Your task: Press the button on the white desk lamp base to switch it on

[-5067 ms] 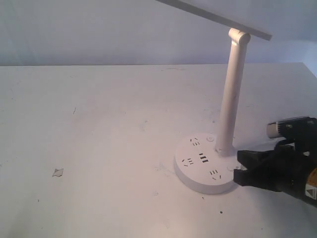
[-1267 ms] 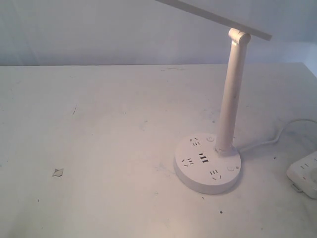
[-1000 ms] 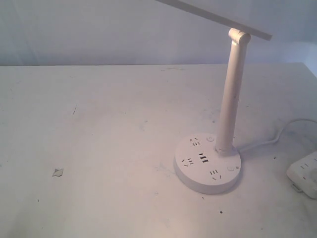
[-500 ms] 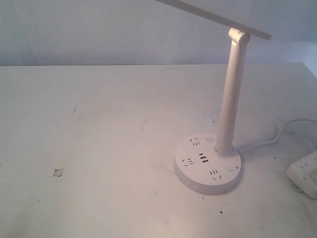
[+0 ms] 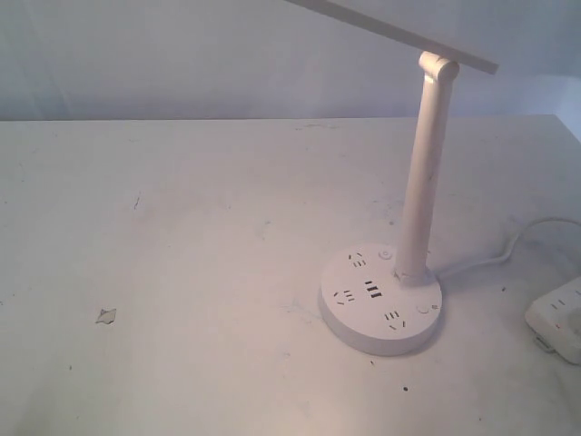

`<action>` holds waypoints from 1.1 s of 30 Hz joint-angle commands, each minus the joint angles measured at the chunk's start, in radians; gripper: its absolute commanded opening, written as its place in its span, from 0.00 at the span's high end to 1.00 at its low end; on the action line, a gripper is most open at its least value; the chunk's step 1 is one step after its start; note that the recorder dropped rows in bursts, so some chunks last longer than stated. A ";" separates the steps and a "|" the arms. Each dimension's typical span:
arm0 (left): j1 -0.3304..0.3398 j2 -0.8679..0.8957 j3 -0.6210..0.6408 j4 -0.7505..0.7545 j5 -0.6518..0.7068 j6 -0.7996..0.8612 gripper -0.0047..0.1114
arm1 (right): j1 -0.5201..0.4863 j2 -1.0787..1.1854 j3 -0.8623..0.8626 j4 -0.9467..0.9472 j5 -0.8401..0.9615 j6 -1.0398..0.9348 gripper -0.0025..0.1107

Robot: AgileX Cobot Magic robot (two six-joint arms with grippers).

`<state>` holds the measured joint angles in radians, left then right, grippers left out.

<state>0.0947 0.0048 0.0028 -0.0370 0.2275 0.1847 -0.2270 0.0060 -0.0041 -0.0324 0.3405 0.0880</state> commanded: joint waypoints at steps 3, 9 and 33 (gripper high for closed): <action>0.002 -0.005 -0.003 -0.005 -0.002 -0.001 0.95 | -0.005 -0.006 0.004 -0.009 0.000 -0.005 0.98; 0.002 -0.005 -0.003 -0.005 -0.002 -0.001 0.95 | 0.020 -0.006 0.004 -0.007 0.002 -0.005 0.98; 0.002 -0.005 -0.003 -0.005 -0.002 -0.001 0.95 | 0.072 -0.006 0.004 -0.007 0.002 -0.005 0.98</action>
<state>0.0947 0.0048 0.0028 -0.0370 0.2275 0.1847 -0.1570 0.0060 -0.0041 -0.0324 0.3442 0.0880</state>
